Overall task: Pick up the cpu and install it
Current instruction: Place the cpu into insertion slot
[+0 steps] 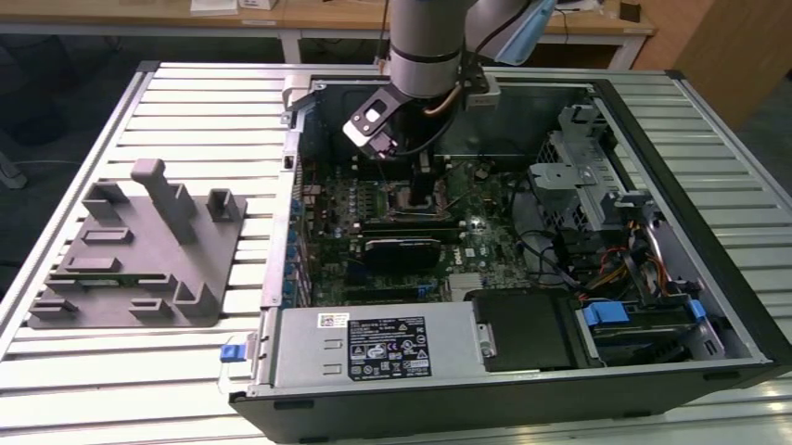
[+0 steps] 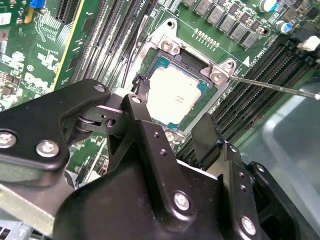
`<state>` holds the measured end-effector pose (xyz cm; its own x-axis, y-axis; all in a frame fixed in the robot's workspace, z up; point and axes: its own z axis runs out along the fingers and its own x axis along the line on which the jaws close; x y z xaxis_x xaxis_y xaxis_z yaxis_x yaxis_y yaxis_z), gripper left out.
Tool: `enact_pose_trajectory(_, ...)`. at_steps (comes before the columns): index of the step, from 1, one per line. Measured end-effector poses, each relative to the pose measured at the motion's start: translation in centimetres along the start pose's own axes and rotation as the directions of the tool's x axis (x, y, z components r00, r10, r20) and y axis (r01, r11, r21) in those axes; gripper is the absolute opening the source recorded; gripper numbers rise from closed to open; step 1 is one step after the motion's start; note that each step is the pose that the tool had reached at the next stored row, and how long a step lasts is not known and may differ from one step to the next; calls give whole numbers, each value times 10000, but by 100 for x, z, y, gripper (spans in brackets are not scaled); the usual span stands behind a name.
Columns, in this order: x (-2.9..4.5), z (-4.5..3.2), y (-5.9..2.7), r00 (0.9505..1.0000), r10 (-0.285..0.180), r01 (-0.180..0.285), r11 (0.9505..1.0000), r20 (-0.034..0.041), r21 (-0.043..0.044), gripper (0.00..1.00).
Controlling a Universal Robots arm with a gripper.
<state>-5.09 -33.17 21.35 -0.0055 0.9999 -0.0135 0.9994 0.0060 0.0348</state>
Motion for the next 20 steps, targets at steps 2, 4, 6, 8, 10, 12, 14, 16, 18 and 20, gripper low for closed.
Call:
enact_pose_trajectory(2,-1,-37,1,10000,2,-2,10000,1,-3,61)
enact_pose_trajectory(4,-1,-75,3,10000,2,-2,10000,1,-5,61)
enact_pose_trajectory(6,-1,-108,4,10000,4,-4,10000,1,-5,61)
enact_pose_trajectory(8,-1,-117,4,10000,5,-5,10000,1,-7,61)
enact_pose_trajectory(10,-1,-117,4,10000,5,-5,10000,1,-7,61)
enact_pose_trajectory(12,-1,-117,4,10000,5,-5,10000,1,-6,61)
enact_pose_trajectory(14,-1,-118,4,10000,5,-5,10000,2,-6,61)
enact_pose_trajectory(16,-1,-117,4,10000,6,-6,10000,2,-6,60)
enact_pose_trajectory(18,-1,-118,4,10000,5,-5,10000,2,-6,54)
enact_pose_trajectory(20,-1,-117,4,10000,6,-6,10000,2,-7,47)
